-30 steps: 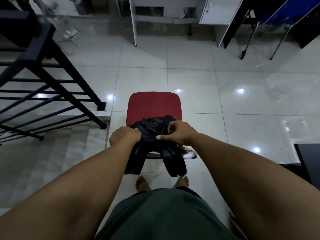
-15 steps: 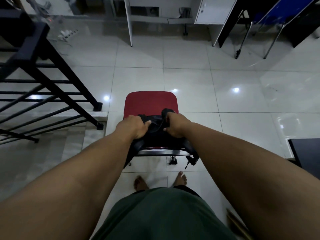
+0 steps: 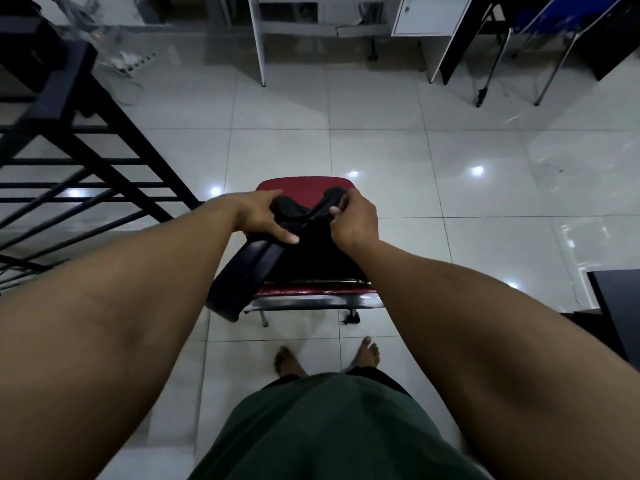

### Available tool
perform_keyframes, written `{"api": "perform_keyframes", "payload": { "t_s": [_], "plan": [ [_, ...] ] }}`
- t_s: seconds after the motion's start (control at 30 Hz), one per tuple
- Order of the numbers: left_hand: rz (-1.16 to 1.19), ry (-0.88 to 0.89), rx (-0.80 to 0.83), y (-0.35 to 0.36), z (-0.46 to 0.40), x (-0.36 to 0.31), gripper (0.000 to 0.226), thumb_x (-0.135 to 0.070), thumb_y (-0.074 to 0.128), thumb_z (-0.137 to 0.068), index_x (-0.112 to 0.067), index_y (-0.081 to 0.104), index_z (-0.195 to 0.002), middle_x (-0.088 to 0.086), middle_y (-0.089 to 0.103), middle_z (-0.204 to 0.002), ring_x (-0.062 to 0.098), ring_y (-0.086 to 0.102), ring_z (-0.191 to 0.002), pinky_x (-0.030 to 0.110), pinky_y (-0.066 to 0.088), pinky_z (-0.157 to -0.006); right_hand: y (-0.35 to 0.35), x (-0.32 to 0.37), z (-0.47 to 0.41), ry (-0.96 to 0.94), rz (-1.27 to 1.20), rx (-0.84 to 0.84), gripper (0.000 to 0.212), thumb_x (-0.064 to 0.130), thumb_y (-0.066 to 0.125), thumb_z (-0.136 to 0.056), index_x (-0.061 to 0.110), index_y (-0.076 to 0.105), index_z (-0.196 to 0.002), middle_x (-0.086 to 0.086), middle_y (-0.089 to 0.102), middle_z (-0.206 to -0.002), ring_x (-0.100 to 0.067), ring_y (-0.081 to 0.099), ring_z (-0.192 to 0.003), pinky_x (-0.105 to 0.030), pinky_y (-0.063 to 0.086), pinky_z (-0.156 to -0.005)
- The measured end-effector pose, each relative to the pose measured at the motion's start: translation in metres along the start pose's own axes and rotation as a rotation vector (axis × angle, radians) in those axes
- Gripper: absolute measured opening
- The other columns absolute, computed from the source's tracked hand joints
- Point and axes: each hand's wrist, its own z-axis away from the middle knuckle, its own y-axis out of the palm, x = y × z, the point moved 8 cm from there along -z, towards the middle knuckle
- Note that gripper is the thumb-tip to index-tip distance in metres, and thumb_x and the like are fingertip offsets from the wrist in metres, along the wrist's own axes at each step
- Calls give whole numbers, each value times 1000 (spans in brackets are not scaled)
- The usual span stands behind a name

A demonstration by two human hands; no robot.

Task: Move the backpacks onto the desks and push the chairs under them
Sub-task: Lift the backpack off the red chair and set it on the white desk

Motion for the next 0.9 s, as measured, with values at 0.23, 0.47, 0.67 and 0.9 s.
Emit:
{"api": "perform_keyframes", "payload": {
  "t_s": [0.23,0.47,0.67,0.9],
  "plan": [
    [-749,25,0,-8,-6,-29,76,-8,74,-75,-26,43,-142,6,51,-134,30,57,-113,45,50,-96,11,6,-1,-31,75,32,19,17,64,-90,20,49,-79,7,55,-73,-6,50,-62,-31,38,-56],
    [-798,155,-444,-16,-4,-49,50,-21,82,-71,-17,58,-114,14,37,-120,27,54,-70,34,51,-65,-5,-3,-5,-32,134,106,20,16,62,-86,20,49,-101,2,58,-98,-19,56,-81,-31,41,-68],
    [-911,188,-489,-2,-14,-61,35,-34,70,-76,-20,59,-106,9,55,-113,30,51,-107,37,42,-78,0,-2,3,-12,254,143,41,17,59,-83,9,51,-123,-13,54,-125,-32,50,-116,-46,48,-97],
    [-608,333,-605,-1,-24,-87,12,-29,62,-73,-21,53,-72,-3,51,-66,26,55,-64,29,40,-58,-16,-14,-2,-27,326,59,46,19,55,-83,8,50,-127,-14,46,-127,-33,45,-118,-42,48,-93]
  ]
}}
